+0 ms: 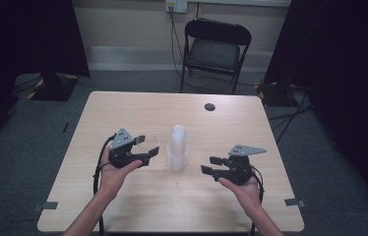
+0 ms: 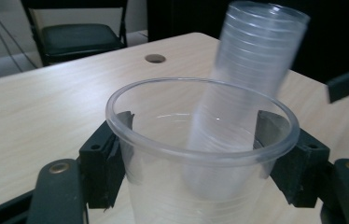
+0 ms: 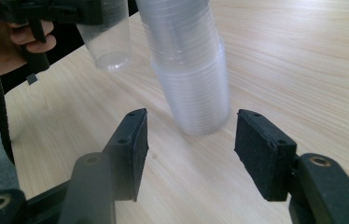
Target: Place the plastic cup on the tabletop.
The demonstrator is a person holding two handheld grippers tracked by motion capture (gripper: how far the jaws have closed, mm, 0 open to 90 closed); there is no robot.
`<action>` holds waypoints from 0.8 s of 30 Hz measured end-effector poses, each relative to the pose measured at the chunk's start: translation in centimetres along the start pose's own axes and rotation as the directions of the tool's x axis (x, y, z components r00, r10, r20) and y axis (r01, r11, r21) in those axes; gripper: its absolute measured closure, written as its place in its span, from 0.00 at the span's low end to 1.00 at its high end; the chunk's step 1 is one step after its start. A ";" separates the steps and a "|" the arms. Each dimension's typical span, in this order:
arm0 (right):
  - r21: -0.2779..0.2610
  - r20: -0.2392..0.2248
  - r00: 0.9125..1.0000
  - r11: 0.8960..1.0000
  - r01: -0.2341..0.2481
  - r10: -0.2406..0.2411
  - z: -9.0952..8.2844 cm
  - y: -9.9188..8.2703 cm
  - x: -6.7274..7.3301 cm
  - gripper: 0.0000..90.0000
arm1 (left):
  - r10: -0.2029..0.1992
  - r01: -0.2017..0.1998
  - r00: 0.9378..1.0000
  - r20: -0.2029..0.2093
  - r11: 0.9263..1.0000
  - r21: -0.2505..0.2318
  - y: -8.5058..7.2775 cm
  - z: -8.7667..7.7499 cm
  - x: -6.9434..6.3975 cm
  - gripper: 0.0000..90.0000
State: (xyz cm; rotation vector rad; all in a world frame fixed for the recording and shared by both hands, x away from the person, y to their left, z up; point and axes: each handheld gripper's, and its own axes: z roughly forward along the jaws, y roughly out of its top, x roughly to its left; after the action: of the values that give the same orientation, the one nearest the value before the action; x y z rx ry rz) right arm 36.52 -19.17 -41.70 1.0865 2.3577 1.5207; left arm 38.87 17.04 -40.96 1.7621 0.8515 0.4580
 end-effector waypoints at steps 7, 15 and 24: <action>0.023 0.037 0.999 1.000 0.010 -0.011 -1.8 -1.6 -0.5 0.46 | -0.013 0.013 0.999 -0.047 1.000 0.009 0.2 0.5 1.6 0.32; 0.026 0.079 0.996 0.999 -0.044 0.042 -3.0 -3.3 -1.9 0.44 | -0.018 0.019 0.994 -0.104 1.000 0.000 0.4 1.8 3.6 0.32; 0.013 0.080 0.994 0.997 -0.071 0.069 -3.1 -3.9 -2.7 0.45 | -0.072 0.079 0.988 -0.139 0.996 0.044 -0.6 3.8 6.0 0.32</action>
State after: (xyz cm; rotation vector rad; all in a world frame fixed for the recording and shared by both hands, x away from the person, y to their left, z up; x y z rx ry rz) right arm 35.07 -24.08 -44.11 1.2217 2.3054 1.4551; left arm 45.25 19.06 -43.41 1.7517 1.0314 0.5169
